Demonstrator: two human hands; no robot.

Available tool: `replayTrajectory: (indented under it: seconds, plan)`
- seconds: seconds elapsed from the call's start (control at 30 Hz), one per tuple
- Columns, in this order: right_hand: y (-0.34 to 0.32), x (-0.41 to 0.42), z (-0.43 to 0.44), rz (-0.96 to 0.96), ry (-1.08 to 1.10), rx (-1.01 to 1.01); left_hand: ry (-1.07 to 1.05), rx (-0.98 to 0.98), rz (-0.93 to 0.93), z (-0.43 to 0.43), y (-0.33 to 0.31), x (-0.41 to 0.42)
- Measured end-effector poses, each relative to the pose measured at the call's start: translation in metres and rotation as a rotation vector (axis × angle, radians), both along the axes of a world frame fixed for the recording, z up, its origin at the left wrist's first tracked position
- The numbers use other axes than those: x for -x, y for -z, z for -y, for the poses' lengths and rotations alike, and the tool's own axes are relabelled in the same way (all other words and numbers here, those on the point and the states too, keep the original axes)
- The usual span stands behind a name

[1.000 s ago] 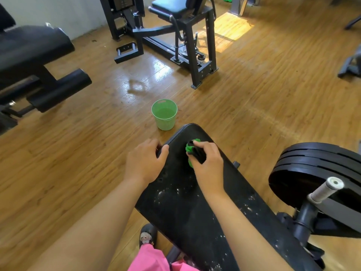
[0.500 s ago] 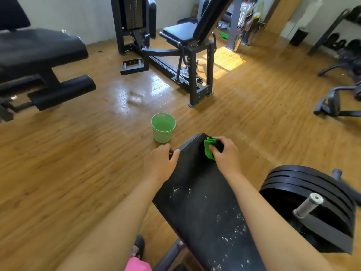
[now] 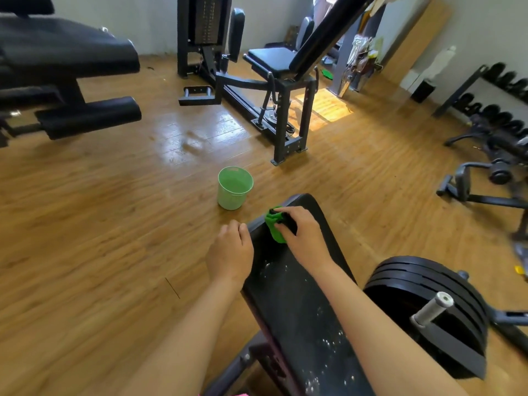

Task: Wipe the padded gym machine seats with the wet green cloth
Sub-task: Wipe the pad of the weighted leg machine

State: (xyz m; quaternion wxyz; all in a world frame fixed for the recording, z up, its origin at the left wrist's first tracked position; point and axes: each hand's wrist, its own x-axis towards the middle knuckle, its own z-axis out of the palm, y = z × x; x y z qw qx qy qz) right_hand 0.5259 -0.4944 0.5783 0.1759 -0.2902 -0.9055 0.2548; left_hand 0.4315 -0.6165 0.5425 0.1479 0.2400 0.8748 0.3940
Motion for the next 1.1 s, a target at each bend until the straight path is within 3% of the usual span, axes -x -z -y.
replayTrajectory:
  seconds: [0.23,0.37,0.53,0.7,0.97,1.1]
  plan:
    - [0.000,0.011,-0.069,0.092,0.170,-0.113,0.003,-0.017,-0.046,-0.001,0.001,0.000]
    - [0.000,0.012,-0.066,0.000,0.240,-0.069,-0.041,-0.080,-0.051,-0.002,0.002,-0.002]
    - [0.010,0.002,0.008,-0.107,0.016,-0.002,-0.073,-0.121,-0.019,-0.003,0.000,-0.003]
    - [0.012,-0.013,-0.012,-0.087,-0.089,0.002,-0.102,-0.065,-0.010,-0.003,0.005,-0.002]
    - [0.027,-0.047,-0.082,-0.111,0.280,0.095,-0.112,-0.065,-0.003,-0.004,0.000,-0.004]
    - [0.027,-0.040,-0.043,-0.195,0.251,0.133,-0.124,-0.055,-0.011,-0.004,-0.002,-0.006]
